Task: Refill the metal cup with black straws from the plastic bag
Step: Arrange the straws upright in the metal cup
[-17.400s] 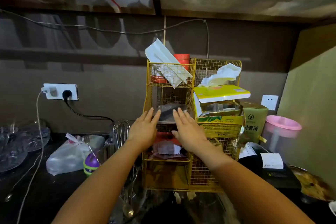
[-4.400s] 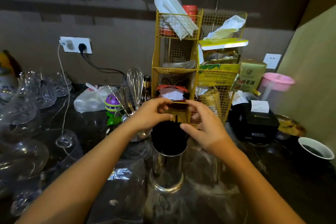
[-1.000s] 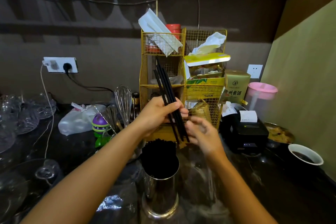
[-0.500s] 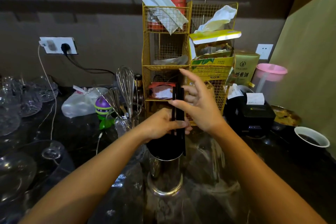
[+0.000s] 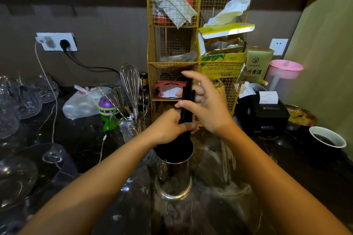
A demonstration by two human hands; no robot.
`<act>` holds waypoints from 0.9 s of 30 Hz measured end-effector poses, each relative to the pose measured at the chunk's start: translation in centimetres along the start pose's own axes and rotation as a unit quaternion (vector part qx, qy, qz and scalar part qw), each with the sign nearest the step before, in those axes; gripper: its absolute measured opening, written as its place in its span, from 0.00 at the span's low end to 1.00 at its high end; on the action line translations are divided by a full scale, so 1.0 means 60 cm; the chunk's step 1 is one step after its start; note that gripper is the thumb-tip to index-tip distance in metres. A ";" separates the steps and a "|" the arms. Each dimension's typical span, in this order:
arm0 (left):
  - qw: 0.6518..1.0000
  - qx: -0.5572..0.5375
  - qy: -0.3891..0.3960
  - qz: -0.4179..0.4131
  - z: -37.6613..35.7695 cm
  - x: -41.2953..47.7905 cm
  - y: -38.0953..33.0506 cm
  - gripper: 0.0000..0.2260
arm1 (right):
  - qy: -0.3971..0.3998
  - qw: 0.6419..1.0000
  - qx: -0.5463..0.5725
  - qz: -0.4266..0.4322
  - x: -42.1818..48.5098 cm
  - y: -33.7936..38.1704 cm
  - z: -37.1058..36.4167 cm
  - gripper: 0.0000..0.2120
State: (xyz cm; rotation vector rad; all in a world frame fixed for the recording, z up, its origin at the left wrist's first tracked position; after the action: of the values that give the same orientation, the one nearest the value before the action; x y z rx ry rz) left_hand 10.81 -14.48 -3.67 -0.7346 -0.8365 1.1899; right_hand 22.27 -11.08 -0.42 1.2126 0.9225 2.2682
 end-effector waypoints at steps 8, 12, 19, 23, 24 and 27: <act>0.934 0.348 -0.079 -0.025 -0.016 0.003 0.035 0.19 | -0.015 0.998 -0.019 -0.051 -0.031 -0.062 -0.015 0.23; 0.929 0.364 -0.069 -0.025 -0.012 -0.008 0.051 0.21 | -0.027 0.996 -0.052 -0.065 -0.053 -0.083 -0.024 0.16; 0.957 0.281 -0.075 -0.006 -0.004 -0.038 0.075 0.22 | 0.023 0.977 -0.210 -0.003 -0.090 -0.102 -0.042 0.13; 0.962 0.263 -0.069 0.003 -0.005 -0.046 0.080 0.21 | 0.086 0.971 -0.224 -0.012 -0.105 -0.117 -0.053 0.19; 0.964 0.256 -0.065 0.003 -0.005 -0.047 0.081 0.21 | 0.095 0.969 -0.228 -0.017 -0.108 -0.121 -0.054 0.20; 0.968 0.244 -0.050 0.004 -0.006 -0.047 0.083 0.21 | 0.116 0.963 -0.241 -0.035 -0.109 -0.126 -0.055 0.23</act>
State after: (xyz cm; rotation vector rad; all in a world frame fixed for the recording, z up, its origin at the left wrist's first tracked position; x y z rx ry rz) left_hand 8.26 -16.17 -8.55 -0.2757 -0.5851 1.3797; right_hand 23.38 -11.05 -10.88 0.7022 0.4318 2.4155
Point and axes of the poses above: each hand's wrist, its own x-axis towards the middle knuckle, its own z-axis out of the back of the hand, y = z × x, the point moved 1 cm from there along x, towards the middle knuckle, and after that the axes turned 6 degrees about -x, right-handed, at the moved point
